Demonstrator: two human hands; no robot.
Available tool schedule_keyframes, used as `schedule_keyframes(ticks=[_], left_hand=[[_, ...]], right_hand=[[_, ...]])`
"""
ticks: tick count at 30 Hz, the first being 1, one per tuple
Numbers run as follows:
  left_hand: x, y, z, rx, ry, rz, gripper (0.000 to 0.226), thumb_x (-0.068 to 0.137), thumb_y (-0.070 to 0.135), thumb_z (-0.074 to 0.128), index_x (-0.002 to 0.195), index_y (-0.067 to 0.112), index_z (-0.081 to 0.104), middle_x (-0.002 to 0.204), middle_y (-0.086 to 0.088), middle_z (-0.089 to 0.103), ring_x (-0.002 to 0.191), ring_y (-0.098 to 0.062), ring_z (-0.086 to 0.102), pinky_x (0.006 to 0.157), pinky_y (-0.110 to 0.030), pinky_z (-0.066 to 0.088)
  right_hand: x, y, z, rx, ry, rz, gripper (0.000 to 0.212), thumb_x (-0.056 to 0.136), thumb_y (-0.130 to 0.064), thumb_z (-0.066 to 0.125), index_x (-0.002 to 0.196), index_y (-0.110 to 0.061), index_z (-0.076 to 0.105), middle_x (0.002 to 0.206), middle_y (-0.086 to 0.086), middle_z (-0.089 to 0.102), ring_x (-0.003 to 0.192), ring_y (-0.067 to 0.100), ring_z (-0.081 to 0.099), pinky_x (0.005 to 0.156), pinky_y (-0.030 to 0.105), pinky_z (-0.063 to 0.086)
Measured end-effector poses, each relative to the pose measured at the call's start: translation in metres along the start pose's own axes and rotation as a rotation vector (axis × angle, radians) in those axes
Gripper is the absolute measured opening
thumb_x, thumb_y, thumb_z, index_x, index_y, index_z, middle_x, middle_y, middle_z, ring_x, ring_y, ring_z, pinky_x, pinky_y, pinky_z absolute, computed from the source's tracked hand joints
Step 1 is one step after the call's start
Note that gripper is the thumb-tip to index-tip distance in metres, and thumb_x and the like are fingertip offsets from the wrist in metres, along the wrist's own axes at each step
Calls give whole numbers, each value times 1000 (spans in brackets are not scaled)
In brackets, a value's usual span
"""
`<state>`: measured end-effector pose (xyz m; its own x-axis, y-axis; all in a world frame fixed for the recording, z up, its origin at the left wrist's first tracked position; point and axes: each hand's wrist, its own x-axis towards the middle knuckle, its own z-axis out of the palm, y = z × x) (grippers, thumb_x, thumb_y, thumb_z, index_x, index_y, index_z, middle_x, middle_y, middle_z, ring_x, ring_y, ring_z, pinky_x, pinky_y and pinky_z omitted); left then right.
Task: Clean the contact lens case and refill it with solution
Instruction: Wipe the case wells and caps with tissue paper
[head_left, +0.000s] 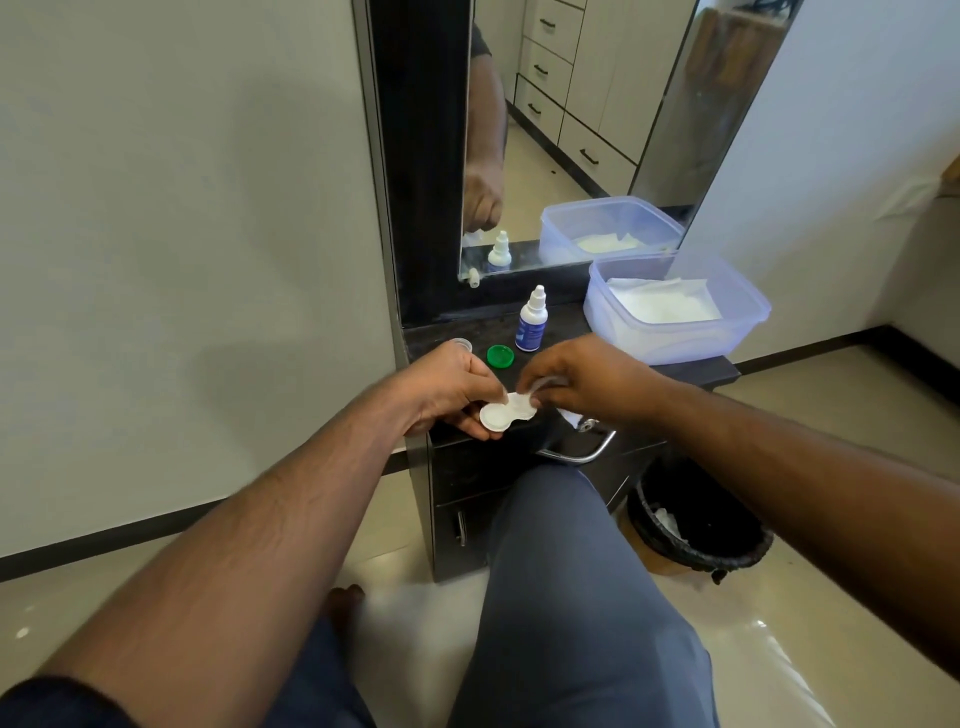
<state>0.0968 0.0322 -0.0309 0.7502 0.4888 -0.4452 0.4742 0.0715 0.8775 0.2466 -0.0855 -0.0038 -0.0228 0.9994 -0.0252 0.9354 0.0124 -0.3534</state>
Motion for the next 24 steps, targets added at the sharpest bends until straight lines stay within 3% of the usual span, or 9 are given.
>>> schedule_keyframes(ticks=[8,12,14,17,24], left_hand=[[0,-1,0,4,-25,-3,14,88,5,63,97,-2,70,84,-18,74,71,-26,73,51,-23,57],[-1,0,0,0,-9,-7,14,89,4,62,98,-3,69,84,-19,73,68,-25,72,49,-22,56],[-2,1,1,3,2,-11,15,88,3,61,98,-5,68,84,-19,73,67,-25,72,47,-22,55],[-2,1,3,0,23,-16,15,87,1,62,97,-9,67,77,-20,72,62,-25,71,44,-22,53],[-2,3,11,-18,109,-48,11,88,0,60,92,-10,63,67,-20,70,51,-20,68,46,-24,56]], right_hand=[[24,-11,4,-250,-179,-23,25,87,-24,66,111,-18,63,111,-1,64,105,15,57,82,20,36],[25,-9,3,-282,-185,-8,19,87,-27,65,104,-20,63,100,-4,61,95,11,55,77,21,38],[22,-7,8,-237,-130,30,10,86,-29,65,87,-24,57,87,-6,57,83,10,53,67,18,34],[16,-6,19,-52,-14,210,20,83,-28,68,70,-22,53,75,-5,59,67,9,52,54,19,31],[20,-12,43,327,300,531,28,73,-15,70,56,-18,47,61,-1,55,57,11,48,50,22,33]])
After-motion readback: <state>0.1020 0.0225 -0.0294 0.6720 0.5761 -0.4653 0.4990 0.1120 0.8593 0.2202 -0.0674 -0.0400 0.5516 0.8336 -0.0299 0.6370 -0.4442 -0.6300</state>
